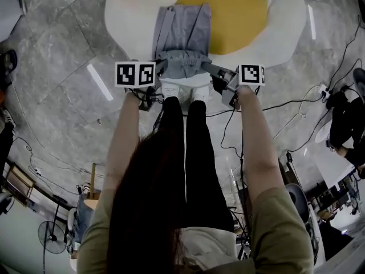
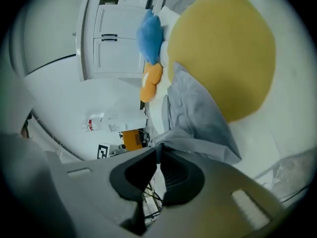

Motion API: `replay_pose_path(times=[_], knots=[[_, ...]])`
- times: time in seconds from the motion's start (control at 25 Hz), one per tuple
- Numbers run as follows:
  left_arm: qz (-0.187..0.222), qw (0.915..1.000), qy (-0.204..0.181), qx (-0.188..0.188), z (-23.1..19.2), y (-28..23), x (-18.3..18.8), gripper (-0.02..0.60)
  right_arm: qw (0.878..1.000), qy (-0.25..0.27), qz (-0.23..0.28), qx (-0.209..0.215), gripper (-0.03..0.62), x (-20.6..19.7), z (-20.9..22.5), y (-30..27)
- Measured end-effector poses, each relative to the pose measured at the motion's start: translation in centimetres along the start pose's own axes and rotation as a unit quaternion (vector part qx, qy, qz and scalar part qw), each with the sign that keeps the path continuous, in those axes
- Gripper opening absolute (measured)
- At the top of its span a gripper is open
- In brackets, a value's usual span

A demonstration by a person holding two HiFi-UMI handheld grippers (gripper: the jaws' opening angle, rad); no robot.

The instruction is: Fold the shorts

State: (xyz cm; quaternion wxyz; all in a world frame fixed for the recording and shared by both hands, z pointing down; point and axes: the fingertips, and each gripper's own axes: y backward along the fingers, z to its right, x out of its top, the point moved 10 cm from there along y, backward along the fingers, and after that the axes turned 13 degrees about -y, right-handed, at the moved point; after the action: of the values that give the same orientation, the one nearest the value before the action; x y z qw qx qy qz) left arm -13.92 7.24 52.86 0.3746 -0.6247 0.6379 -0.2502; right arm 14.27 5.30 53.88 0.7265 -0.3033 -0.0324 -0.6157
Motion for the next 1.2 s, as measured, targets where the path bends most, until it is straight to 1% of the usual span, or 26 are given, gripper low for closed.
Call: replay_pose_path(times=[0.08,0.16,0.24,0.32,0.4,0.48,0.56,0.6,0.64,0.68,0.72,0.76,0.8,0.84,0.88,0.92,0.96,1.0,1.04,1.08,1.12,1.2], knots=[[0.016,0.9999,0.006,0.004,-1.2,-0.6,2.9,0.038,1.0,0.01,0.01,-0.013,0.023,3.3,-1.4,-0.8],[0.037,0.999,0.023,0.007,-2.5,-1.0,5.5,0.038,1.0,0.014,0.02,-0.02,0.023,6.1,-2.7,-1.8],[0.061,0.9971,0.045,0.011,-3.6,-1.3,7.9,0.04,0.999,0.009,0.034,-0.018,0.023,8.6,-3.8,-2.8],[0.086,0.9934,0.074,0.016,-4.3,-1.7,9.8,0.041,0.999,0.002,0.046,-0.028,0.023,11.0,-4.3,-3.7],[0.1,0.9901,0.096,0.023,-4.6,-2.3,11.0,0.043,0.997,0.0,0.052,-0.052,0.023,12.6,-4.4,-4.5],[0.102,0.9888,0.102,0.039,-4.8,-2.9,11.4,0.043,0.995,-0.007,0.061,-0.073,0.023,13.3,-4.4,-5.2],[0.113,0.9868,0.101,0.055,-5.0,-3.2,11.6,0.056,0.993,-0.011,0.081,-0.081,0.025,13.7,-4.3,-5.6],[0.129,0.9847,0.103,0.056,-5.1,-3.2,11.7,0.078,0.992,-0.007,0.093,-0.082,0.025,13.9,-4.4,-5.8],[0.149,0.9818,0.107,0.051,-5.1,-3.1,11.9,0.127,0.991,0.0,0.104,-0.081,0.03,14.0,-4.6,-5.8],[0.169,0.9782,0.113,0.041,-5.2,-2.9,12.0,0.215,0.99,0.01,0.113,-0.077,0.049,14.1,-4.8,-5.8],[0.188,0.9742,0.121,0.032,-5.2,-2.7,12.1,0.247,0.99,0.019,0.121,-0.069,0.059,14.1,-5.1,-5.8],[0.204,0.9703,0.126,0.029,-5.3,-2.4,12.2,0.255,0.99,0.029,0.124,-0.057,0.152,14.1,-5.4,-5.7],[0.218,0.9672,0.126,0.033,-5.3,-2.0,12.3,0.271,0.991,0.042,0.122,-0.046,0.287,14.1,-5.8,-5.7],[0.226,0.9662,0.116,0.042,-5.3,-1.5,12.3,0.273,0.99,0.066,0.116,-0.043,0.321,14.1,-6.3,-5.6],[0.225,0.9684,0.093,0.053,-5.2,-1.0,12.1,0.273,0.987,0.106,0.107,-0.055,0.322,13.9,-6.8,-5.3],[0.212,0.9734,0.059,0.065,-4.9,-0.6,11.7,0.273,0.979,0.161,0.094,-0.084,0.33,13.6,-7.3,-5.0],[0.187,0.9794,0.016,0.074,-4.6,-0.4,11.0,0.273,0.964,0.223,0.074,-0.122,0.339,13.1,-7.6,-4.8],[0.154,0.9844,-0.03,0.079,-4.1,-0.4,10.2,0.273,0.943,0.286,0.048,-0.163,0.339,12.5,-7.7,-4.5],[0.119,0.9869,-0.074,0.08,-3.5,-0.7,9.2,0.273,0.918,0.343,0.017,-0.2,0.339,11.9,-7.6,-4.5],[0.085,0.9871,-0.113,0.076,-2.9,-1.0,8.2,0.273,0.891,0.39,-0.015,-0.232,0.339,11.3,-7.4,-4.6],[0.055,0.985,-0.146,0.073,-2.2,-1.4,7.0,0.273,0.864,0.43,-0.044,-0.258,0.336,10.7,-7.1,-5.0],[0.012,0.9771,-0.2,0.072,-0.8,-2.2,4.8,0.273,0.811,0.502,-0.088,-0.287,0.334,9.8,-6.9,-6.3]])
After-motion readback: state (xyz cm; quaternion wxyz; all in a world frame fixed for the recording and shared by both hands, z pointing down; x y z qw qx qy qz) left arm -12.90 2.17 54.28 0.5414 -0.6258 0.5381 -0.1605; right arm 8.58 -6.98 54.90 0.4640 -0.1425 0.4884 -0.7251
